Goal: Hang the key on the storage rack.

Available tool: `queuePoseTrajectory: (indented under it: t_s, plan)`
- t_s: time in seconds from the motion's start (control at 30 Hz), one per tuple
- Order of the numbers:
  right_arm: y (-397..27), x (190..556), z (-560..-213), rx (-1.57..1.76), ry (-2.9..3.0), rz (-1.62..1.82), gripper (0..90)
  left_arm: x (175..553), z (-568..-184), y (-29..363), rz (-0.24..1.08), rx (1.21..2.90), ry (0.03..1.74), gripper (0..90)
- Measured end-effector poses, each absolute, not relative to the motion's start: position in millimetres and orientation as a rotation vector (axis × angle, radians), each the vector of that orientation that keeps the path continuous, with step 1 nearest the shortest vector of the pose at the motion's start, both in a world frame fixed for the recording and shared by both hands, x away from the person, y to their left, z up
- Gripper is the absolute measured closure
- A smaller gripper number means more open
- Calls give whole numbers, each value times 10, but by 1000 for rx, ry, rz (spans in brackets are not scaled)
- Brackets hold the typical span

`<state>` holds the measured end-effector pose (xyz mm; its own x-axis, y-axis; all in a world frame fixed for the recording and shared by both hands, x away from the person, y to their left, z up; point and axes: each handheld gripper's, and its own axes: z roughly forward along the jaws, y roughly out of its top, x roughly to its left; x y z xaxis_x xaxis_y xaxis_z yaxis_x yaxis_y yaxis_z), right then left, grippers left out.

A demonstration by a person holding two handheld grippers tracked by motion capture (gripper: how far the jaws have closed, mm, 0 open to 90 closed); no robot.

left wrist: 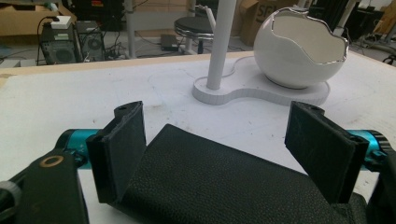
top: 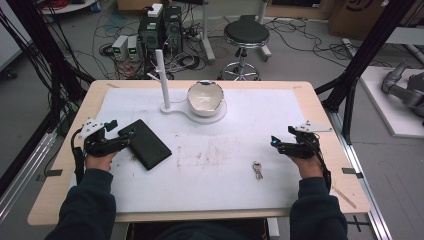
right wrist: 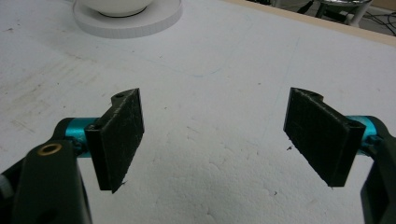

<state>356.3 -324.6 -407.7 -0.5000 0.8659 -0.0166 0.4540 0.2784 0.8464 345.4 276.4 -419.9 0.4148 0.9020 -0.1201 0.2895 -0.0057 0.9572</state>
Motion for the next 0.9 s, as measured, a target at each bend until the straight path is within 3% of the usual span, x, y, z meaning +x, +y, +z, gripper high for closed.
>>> queuePoseTrajectory:
  t_s: [0.57, 0.73, 0.77, 0.9]
  plan:
    - [-3167, 3360, -4089, 1161, 2169, 1105, 220, 3469, -4212, 2755, 667, 1555, 1099, 214]
    - [-3099, 3257, -4141, 1127, 2257, 1113, 354, 3452, -4214, 2740, 659, 1568, 1084, 221]
    - [-3069, 3238, -4173, 1113, 2302, 1112, 425, 3453, -4216, 2742, 657, 1567, 1086, 221]
    - [-3035, 3249, -4249, 1118, 2369, 1137, 457, 3460, -4229, 2758, 653, 1566, 1097, 224]
